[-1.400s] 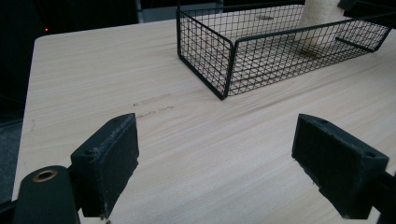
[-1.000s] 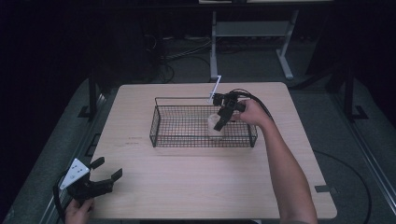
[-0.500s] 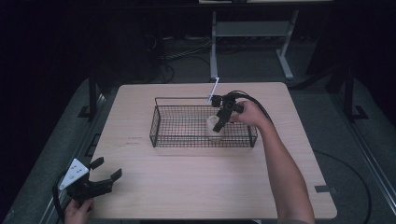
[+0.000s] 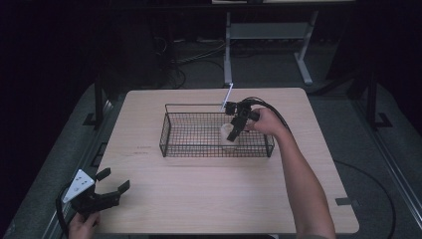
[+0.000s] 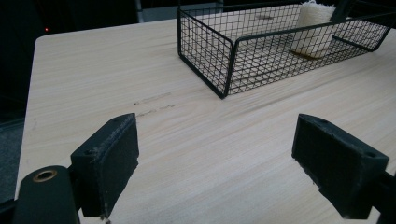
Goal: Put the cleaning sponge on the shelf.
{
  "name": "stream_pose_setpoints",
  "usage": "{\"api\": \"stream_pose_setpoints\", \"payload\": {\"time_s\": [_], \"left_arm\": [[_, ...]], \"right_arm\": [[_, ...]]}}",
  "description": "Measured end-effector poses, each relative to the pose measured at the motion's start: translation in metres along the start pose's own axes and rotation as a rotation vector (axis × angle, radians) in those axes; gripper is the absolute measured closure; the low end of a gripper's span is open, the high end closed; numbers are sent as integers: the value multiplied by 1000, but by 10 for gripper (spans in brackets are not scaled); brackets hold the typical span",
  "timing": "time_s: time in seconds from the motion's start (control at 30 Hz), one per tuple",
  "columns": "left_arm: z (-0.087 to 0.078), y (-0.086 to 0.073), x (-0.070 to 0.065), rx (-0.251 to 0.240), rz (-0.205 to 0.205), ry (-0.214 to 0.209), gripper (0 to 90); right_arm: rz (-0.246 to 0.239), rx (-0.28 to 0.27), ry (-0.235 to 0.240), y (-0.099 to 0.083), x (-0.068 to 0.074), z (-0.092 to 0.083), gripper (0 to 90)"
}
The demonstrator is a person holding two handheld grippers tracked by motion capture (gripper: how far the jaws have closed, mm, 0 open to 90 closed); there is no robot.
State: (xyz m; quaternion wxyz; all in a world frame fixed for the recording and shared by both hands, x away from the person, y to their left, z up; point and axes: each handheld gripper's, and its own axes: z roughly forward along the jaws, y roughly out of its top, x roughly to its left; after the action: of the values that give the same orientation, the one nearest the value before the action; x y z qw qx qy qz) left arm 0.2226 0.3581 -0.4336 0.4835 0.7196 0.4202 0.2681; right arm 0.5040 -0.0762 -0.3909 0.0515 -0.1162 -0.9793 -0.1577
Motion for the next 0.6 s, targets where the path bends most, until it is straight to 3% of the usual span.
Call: {"api": "stream_pose_setpoints", "payload": {"time_s": [0.6], "left_arm": [[0, 1, -1, -3, 0, -1, 139]], "right_arm": [[5, -5, -17, 0, 5, -9, 183]]}}
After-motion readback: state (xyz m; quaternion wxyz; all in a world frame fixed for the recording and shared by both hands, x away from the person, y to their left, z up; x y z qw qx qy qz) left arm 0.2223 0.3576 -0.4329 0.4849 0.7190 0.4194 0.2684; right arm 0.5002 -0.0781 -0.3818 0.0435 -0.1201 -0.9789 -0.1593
